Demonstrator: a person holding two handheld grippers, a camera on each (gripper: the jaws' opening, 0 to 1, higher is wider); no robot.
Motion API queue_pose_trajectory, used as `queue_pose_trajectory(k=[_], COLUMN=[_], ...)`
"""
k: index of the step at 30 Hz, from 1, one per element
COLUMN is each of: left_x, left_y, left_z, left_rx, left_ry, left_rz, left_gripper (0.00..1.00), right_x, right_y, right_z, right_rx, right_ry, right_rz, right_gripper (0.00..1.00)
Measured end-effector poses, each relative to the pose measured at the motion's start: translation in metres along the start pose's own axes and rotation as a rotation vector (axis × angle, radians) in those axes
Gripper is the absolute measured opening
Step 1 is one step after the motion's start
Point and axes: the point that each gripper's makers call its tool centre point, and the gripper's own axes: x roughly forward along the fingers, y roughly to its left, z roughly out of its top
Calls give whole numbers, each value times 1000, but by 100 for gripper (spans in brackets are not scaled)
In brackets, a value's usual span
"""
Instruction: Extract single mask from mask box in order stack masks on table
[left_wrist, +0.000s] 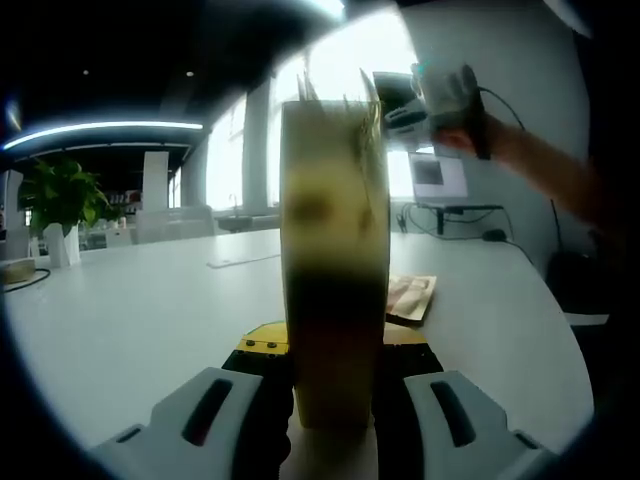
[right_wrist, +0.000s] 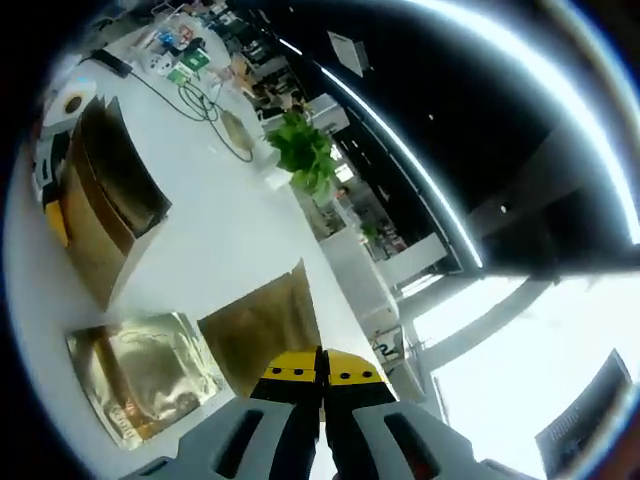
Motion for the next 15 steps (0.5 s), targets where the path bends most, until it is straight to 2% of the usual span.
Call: queue_pose_trajectory(k=[5,15], left_x=[0,0], left_y=[0,0], left_z=[0,0], left_rx=[1,1], left_ry=[0,0], left_rz=[1,1], left_gripper=[20,20], right_x=[4,15], right_y=[12,31], right_z=[-7,-11], right_rx=[7,13], right_ry=[15,22], right_rz=[23,64], right_gripper=[0,0])
